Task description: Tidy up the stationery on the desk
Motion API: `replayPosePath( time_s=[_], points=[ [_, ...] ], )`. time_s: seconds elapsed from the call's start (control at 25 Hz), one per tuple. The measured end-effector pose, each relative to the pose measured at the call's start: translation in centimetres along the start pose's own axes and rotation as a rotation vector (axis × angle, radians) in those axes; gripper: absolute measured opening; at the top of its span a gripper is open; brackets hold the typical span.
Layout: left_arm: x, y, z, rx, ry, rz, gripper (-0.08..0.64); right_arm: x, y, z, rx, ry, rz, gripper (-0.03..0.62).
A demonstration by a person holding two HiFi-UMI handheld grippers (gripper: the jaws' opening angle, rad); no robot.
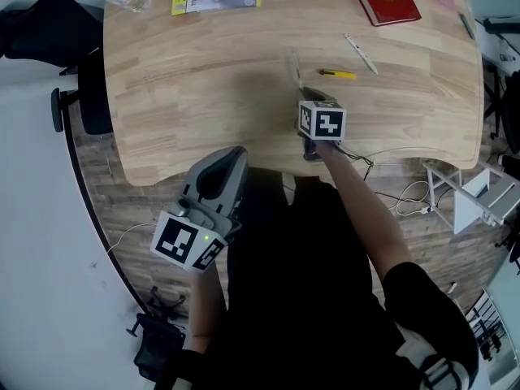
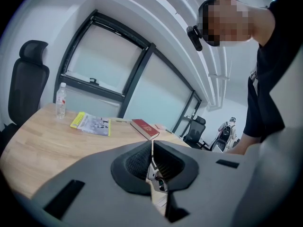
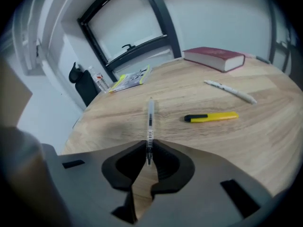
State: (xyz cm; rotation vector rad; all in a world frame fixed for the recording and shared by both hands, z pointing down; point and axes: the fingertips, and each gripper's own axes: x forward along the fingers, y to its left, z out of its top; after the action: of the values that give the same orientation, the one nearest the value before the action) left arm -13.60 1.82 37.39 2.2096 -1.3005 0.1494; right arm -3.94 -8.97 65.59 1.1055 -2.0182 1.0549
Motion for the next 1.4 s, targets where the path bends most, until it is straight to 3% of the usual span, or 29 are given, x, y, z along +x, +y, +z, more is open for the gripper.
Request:
replayPosePath(
  time_s=[0.16,0.44,0.92,1.4],
  points=[
    [-0.1,0.7,-0.2,-0.005,0.011,-0.002,0.040,0.1,1.4,0.4,0.175,-0.047,-0.024,0.055],
    [0.1,0.9,-0.1,-0.004,0.018,-0.019,0.040,0.8,2.2,0.2,0.295,-0.071,-0.077,0.055],
    [0.7,0.4,0.0,-0.002,0.023,-0.016,0.040,0.9,1.5,-0.1,0.233,-0.034,-0.100,0.092],
    [1.4,-1.4,0.2,0.030,0.016,-0.028,0.040,-0.6,1.1,0.9,0.087,-0.075,-0.053,0.101]
  ],
)
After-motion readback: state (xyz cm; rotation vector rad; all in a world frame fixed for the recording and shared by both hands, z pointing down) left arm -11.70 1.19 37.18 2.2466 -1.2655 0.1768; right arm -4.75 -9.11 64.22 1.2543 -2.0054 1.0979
